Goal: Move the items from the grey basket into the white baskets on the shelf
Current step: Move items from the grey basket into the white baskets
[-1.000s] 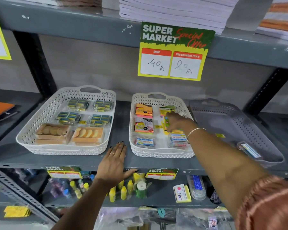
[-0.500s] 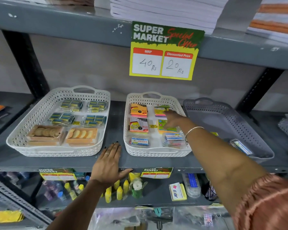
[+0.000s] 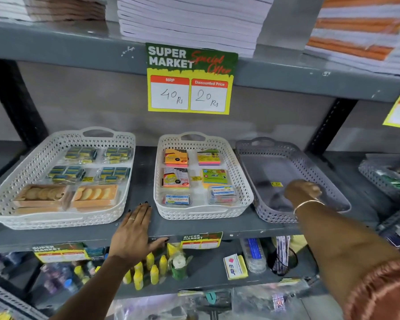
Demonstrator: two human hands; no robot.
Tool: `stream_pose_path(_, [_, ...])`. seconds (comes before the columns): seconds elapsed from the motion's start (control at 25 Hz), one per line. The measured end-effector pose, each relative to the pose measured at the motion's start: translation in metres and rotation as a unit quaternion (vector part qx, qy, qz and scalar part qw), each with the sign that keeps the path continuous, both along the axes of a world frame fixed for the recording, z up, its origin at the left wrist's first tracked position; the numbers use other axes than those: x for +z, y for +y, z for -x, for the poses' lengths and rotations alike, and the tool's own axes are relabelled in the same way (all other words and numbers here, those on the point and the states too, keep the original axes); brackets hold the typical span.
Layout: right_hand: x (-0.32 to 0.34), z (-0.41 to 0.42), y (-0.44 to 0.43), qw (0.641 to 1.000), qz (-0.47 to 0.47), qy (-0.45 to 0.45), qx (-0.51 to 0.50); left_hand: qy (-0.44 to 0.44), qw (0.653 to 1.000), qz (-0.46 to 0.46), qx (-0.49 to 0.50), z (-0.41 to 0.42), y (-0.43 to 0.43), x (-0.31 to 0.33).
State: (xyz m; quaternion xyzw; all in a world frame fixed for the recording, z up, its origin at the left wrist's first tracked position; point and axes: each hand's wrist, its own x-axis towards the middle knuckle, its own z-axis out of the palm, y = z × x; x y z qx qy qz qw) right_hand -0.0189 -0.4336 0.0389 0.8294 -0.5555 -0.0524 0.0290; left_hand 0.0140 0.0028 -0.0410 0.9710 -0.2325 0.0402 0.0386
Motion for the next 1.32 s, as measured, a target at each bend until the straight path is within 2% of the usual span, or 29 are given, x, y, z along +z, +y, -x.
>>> stream_pose_path(0.12, [-0.007, 0.012, -0.008, 0.999, -0.021, 0.032, -0.01, -0.001, 1.0, 0.003, -0.003, 0.0, -0.001, 0.0])
stream_pose_path(0.36, [-0.013, 0.016, -0.02, 1.0, 0.005, 0.012, -0.004, 0.012, 1.0, -0.002, -0.001, 0.002, -0.001, 0.005])
stream_pose_path(0.48, [-0.011, 0.017, -0.026, 1.0, -0.012, 0.007, -0.007, 0.014, 1.0, -0.001, -0.003, 0.002, -0.002, 0.007])
stream_pose_path(0.6, [0.003, 0.004, -0.018, 0.998, -0.031, -0.054, -0.002, 0.01, 1.0, -0.004, -0.003, 0.002, -0.001, 0.009])
stream_pose_path(0.76, [0.045, -0.035, 0.049, 0.97, -0.022, -0.204, 0.132, 0.014, 1.0, -0.006, -0.005, 0.002, -0.001, 0.008])
stream_pose_path(0.84, [0.061, -0.051, 0.099, 0.923, -0.059, -0.284, 0.255, 0.023, 1.0, -0.006, -0.007, 0.002, -0.001, 0.009])
stream_pose_path(0.88, [0.063, -0.057, 0.125, 0.896, -0.093, -0.291, 0.323, 0.026, 1.0, -0.006, -0.008, 0.002, -0.001, 0.009])
stream_pose_path(0.96, [0.058, -0.063, 0.172, 0.847, -0.18, -0.244, 0.438, 0.022, 1.0, -0.001, -0.011, 0.002, 0.0, 0.008])
stream_pose_path(1.04, [0.046, -0.064, 0.208, 0.813, -0.245, -0.156, 0.505, 0.021, 1.0, 0.004, -0.014, 0.002, 0.001, 0.008])
stream_pose_path(1.16, [0.034, -0.063, 0.237, 0.798, -0.207, -0.05, 0.563, 0.013, 1.0, 0.009, -0.02, 0.002, 0.001, 0.008])
stream_pose_path(1.32, [0.028, -0.065, 0.248, 0.787, -0.161, -0.015, 0.595, 0.002, 1.0, 0.011, -0.025, 0.003, 0.001, 0.006])
